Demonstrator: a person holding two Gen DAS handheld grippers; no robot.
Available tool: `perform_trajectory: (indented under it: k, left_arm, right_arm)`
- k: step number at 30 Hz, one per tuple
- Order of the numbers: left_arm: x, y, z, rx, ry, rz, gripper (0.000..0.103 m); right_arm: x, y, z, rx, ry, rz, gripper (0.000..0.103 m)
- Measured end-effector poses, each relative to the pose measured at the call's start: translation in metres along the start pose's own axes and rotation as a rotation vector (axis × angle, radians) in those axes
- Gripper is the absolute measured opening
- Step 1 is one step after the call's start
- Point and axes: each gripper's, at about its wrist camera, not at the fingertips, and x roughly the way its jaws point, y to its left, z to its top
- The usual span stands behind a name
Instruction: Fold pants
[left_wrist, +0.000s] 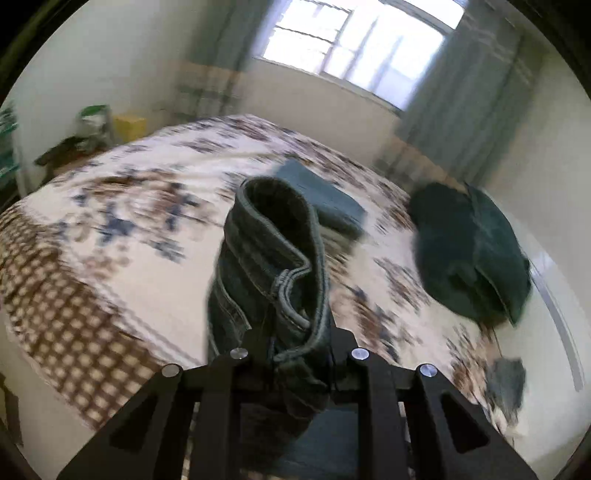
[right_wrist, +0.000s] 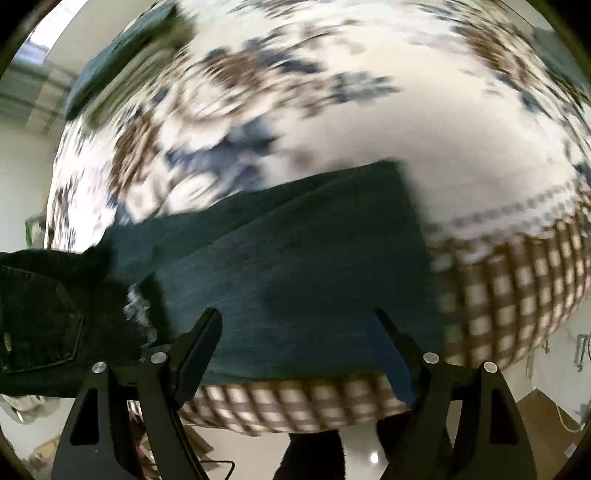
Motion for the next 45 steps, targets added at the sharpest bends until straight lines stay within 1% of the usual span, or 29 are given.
perform_trajectory:
  k: [2, 4, 5, 6, 9, 10, 13, 16, 18, 20, 21, 22, 24, 25, 26, 27, 28, 29, 31, 33, 34, 36, 38, 39, 41, 42, 43, 44, 45]
  left_arm:
    - [0.012, -0.030, -0.014, 0.029, 0.033, -0.014, 0.017]
    - [0.027, -0.068, -0.034, 0.077, 0.073, -0.022, 0.017]
    - [0.035, -0.083, -0.043, 0.099, 0.093, -0.035, 0.017]
    - [0.043, -0.100, -0.053, 0.125, 0.116, -0.041, 0.017]
    - [0.068, -0.143, -0.090, 0.204, 0.196, -0.063, 0.017]
    - [0.077, -0.157, -0.105, 0.230, 0.231, -0.062, 0.017]
    - [0.099, -0.188, -0.150, 0.292, 0.323, -0.064, 0.017]
    - [0.116, -0.209, -0.191, 0.367, 0.389, -0.040, 0.017]
    - [0.127, -0.214, -0.208, 0.404, 0.427, -0.013, 0.017]
    - [0.136, -0.217, -0.219, 0.432, 0.458, 0.011, 0.019]
    - [0.140, -0.221, -0.222, 0.447, 0.483, 0.030, 0.020]
    - [0.142, -0.224, -0.224, 0.460, 0.509, 0.047, 0.024]
    - [0.141, -0.227, -0.223, 0.463, 0.539, 0.053, 0.029]
    - [0.138, -0.228, -0.217, 0.451, 0.550, 0.046, 0.037]
    - [0.134, -0.228, -0.213, 0.441, 0.554, 0.036, 0.048]
    - [0.127, -0.229, -0.204, 0.434, 0.557, 0.039, 0.056]
    - [0.126, -0.228, -0.198, 0.433, 0.554, 0.052, 0.072]
    - [0.120, -0.226, -0.189, 0.427, 0.547, 0.066, 0.083]
    - [0.111, -0.214, -0.169, 0.425, 0.523, 0.131, 0.086]
    - [0.110, -0.193, -0.154, 0.448, 0.494, 0.238, 0.086]
    - [0.112, -0.183, -0.152, 0.457, 0.492, 0.266, 0.086]
    - [0.122, -0.159, -0.149, 0.471, 0.513, 0.354, 0.086]
    - [0.131, -0.137, -0.147, 0.481, 0.526, 0.410, 0.086]
    - [0.135, -0.127, -0.146, 0.500, 0.523, 0.452, 0.086]
    - [0.138, -0.115, -0.143, 0.510, 0.521, 0.475, 0.086]
    - [0.139, -0.111, -0.142, 0.517, 0.516, 0.493, 0.086]
    - [0.139, -0.107, -0.140, 0.521, 0.513, 0.501, 0.086]
    - [0.140, -0.104, -0.138, 0.520, 0.511, 0.506, 0.086]
    - [0.139, -0.101, -0.136, 0.521, 0.507, 0.518, 0.086]
  right_arm:
    - [-0.004, -0.026, 0.015, 0.022, -0.009, -0.003, 0.087]
    - [-0.014, -0.062, 0.023, 0.052, -0.016, -0.004, 0.087]
    - [-0.021, -0.087, 0.028, 0.073, -0.020, -0.007, 0.087]
    - [-0.022, -0.099, 0.033, 0.085, -0.026, -0.007, 0.087]
    - [-0.031, -0.147, 0.045, 0.126, -0.041, -0.008, 0.087]
    - [-0.032, -0.155, 0.047, 0.134, -0.044, -0.007, 0.087]
    - [-0.035, -0.192, 0.055, 0.164, -0.047, -0.004, 0.087]
    - [-0.035, -0.214, 0.058, 0.170, -0.043, -0.010, 0.087]
    - [-0.032, -0.221, 0.059, 0.168, -0.038, -0.012, 0.087]
    - [-0.031, -0.228, 0.060, 0.164, -0.031, -0.008, 0.087]
    - [-0.031, -0.229, 0.059, 0.164, -0.028, -0.003, 0.087]
    - [-0.032, -0.230, 0.058, 0.164, -0.026, 0.007, 0.087]
    - [-0.034, -0.232, 0.059, 0.166, -0.033, 0.053, 0.087]
    - [-0.036, -0.232, 0.058, 0.168, -0.036, 0.070, 0.087]
    - [-0.039, -0.233, 0.058, 0.172, -0.042, 0.121, 0.087]
    - [-0.041, -0.233, 0.059, 0.173, -0.046, 0.160, 0.087]
    - [-0.044, -0.234, 0.058, 0.172, -0.048, 0.183, 0.087]
    - [-0.046, -0.231, 0.059, 0.166, -0.050, 0.231, 0.087]
    - [-0.047, -0.225, 0.060, 0.154, -0.048, 0.286, 0.087]
    - [-0.041, -0.213, 0.063, 0.142, -0.029, 0.361, 0.087]
    - [-0.034, -0.204, 0.066, 0.138, -0.015, 0.396, 0.088]
    - [-0.018, -0.187, 0.071, 0.132, 0.019, 0.446, 0.090]
    - [0.001, -0.170, 0.076, 0.134, 0.061, 0.500, 0.090]
    - [0.010, -0.165, 0.078, 0.142, 0.079, 0.525, 0.090]
    - [0.032, -0.153, 0.080, 0.157, 0.135, 0.553, 0.090]
    - [0.042, -0.149, 0.079, 0.165, 0.161, 0.549, 0.089]
    - [0.047, -0.147, 0.078, 0.166, 0.168, 0.542, 0.082]
    - [0.051, -0.143, 0.076, 0.163, 0.155, 0.528, 0.073]
    - [0.052, -0.138, 0.074, 0.134, 0.141, 0.512, 0.044]
